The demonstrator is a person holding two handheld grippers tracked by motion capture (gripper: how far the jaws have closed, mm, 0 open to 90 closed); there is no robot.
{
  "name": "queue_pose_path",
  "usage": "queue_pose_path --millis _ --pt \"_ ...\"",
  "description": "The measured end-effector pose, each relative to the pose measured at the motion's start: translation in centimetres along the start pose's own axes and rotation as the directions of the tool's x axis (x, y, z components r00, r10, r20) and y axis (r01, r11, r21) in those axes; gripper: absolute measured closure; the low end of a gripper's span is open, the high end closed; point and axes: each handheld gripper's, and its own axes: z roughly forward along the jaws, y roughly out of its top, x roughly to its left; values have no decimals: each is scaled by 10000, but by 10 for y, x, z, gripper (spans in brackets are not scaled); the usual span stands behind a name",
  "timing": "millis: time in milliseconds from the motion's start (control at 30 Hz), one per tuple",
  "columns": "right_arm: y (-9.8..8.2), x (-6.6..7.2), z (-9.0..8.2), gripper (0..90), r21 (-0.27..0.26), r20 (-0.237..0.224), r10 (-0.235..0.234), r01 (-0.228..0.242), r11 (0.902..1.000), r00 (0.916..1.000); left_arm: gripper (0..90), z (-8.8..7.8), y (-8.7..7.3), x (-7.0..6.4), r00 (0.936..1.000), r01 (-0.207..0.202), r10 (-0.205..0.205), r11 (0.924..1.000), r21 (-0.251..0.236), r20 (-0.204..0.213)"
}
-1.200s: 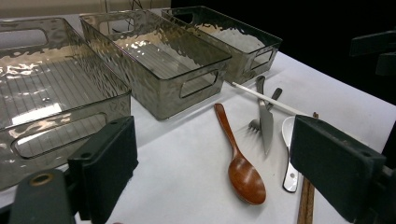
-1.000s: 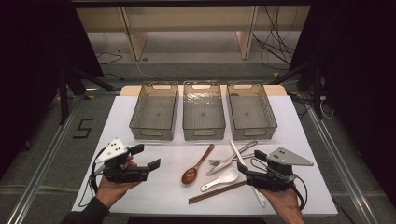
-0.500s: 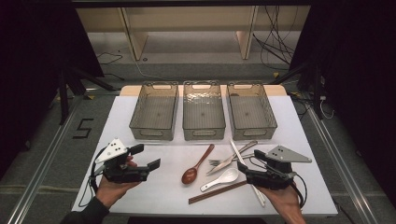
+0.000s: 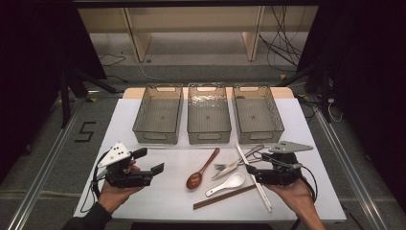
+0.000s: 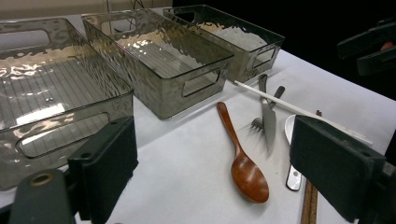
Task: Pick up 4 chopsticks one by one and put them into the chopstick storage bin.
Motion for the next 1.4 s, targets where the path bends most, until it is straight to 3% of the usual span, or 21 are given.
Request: queue_pose_path --millis 33,100,200,267,300,467,567,667,700,800,867,933,967,1067,1133,1400 --pt "0 0 0 318 0 0 0 0 10000 10000 145 0 0 0 10000 8 -8 10000 -6 -1" --pt "3 -7 5 321 860 381 -161 128 9962 9991 146 0 0 0 10000 35 -35 10000 -23 -10" --pt "3 -13 11 330 1293 476 -145 83 9916 9988 146 1 0 0 10000 -5 5 10000 28 23" --pt "0 -21 20 366 2050 507 12 -116 9787 9987 146 1 0 0 10000 15 -15 10000 43 43" --pt "0 -21 20 366 2050 507 12 -116 9787 9987 146 2 0 0 10000 17 -17 10000 52 44" --pt "-4 -28 35 409 2928 631 99 -280 9558 9980 146 1 0 0 10000 -6 5 10000 41 47" --pt "-4 -28 40 428 3141 574 97 -273 9490 9983 146 1 0 0 10000 -17 17 10000 43 46" --pt "-5 -30 48 458 3517 604 100 -307 9356 9981 146 1 1 0 10000 -9 9 10000 46 51" --pt "-8 -32 54 480 3738 660 137 -374 9267 9977 146 1 1 0 10000 6 -6 10000 41 51" --pt "-10 -34 59 509 3890 544 304 -492 9199 9981 146 1 1 0 10000 -15 15 10000 47 60" --pt "-11 -36 64 546 4134 435 342 -492 9092 9985 146 1 1 -1 10000 -33 33 10000 19 74" --pt "-11 -37 66 557 4125 476 374 -537 9094 9982 146 1 0 -1 10000 -63 63 10000 34 72" --pt "-10 -38 69 584 4275 405 412 -546 9024 9983 146 1 0 -1 10000 -61 60 10000 49 75" --pt "-10 -39 73 600 4350 420 441 -580 8986 9981 146 1 0 0 10000 -35 35 10000 34 82" --pt "-11 -41 77 626 4537 415 534 -664 8887 9977 146 1 0 0 10000 -50 49 10000 30 67" --pt "-12 -43 82 660 4731 291 747 -796 8774 9968 148 1 0 -1 9999 -108 108 9999 69 50"
